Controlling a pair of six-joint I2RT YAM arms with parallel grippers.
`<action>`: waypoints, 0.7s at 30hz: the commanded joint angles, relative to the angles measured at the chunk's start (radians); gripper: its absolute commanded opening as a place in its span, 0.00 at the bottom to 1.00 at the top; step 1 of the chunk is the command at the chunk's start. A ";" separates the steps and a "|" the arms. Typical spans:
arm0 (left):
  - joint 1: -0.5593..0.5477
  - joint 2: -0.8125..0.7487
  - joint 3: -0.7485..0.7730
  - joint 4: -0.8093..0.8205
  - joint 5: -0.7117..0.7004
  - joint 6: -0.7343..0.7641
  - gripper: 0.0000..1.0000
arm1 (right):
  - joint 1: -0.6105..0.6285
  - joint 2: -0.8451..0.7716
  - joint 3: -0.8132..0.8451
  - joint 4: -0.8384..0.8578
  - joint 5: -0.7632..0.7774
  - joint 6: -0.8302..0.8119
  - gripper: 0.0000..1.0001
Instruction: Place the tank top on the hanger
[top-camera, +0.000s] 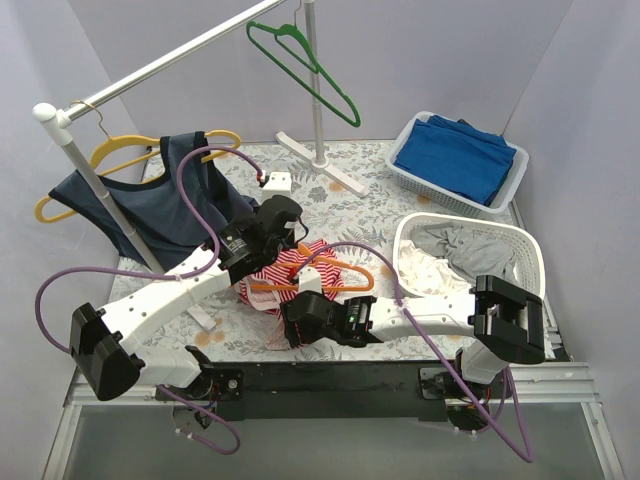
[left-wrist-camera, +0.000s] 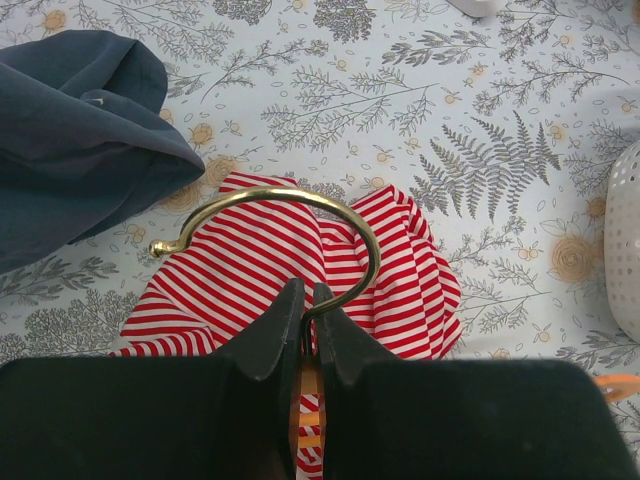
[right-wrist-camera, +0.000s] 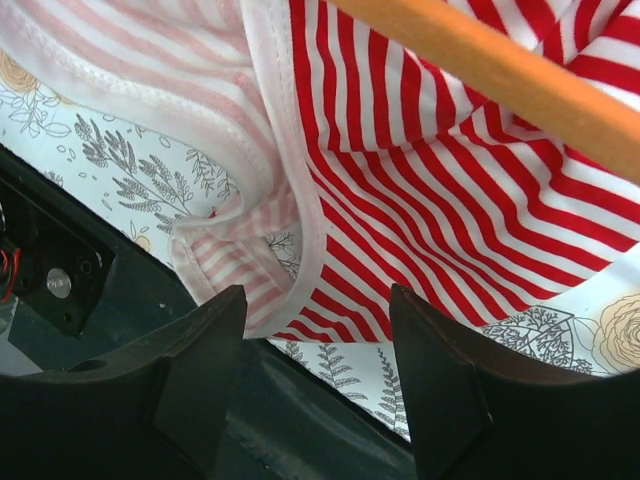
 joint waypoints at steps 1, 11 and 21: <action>0.002 -0.044 0.016 0.004 -0.008 0.005 0.00 | -0.002 0.006 0.033 0.020 -0.042 -0.009 0.64; 0.000 -0.031 0.042 -0.016 -0.030 0.010 0.00 | -0.002 0.007 -0.022 -0.004 -0.114 -0.071 0.45; 0.002 -0.045 0.077 -0.056 -0.033 0.027 0.00 | -0.054 -0.128 -0.160 -0.044 -0.061 -0.043 0.01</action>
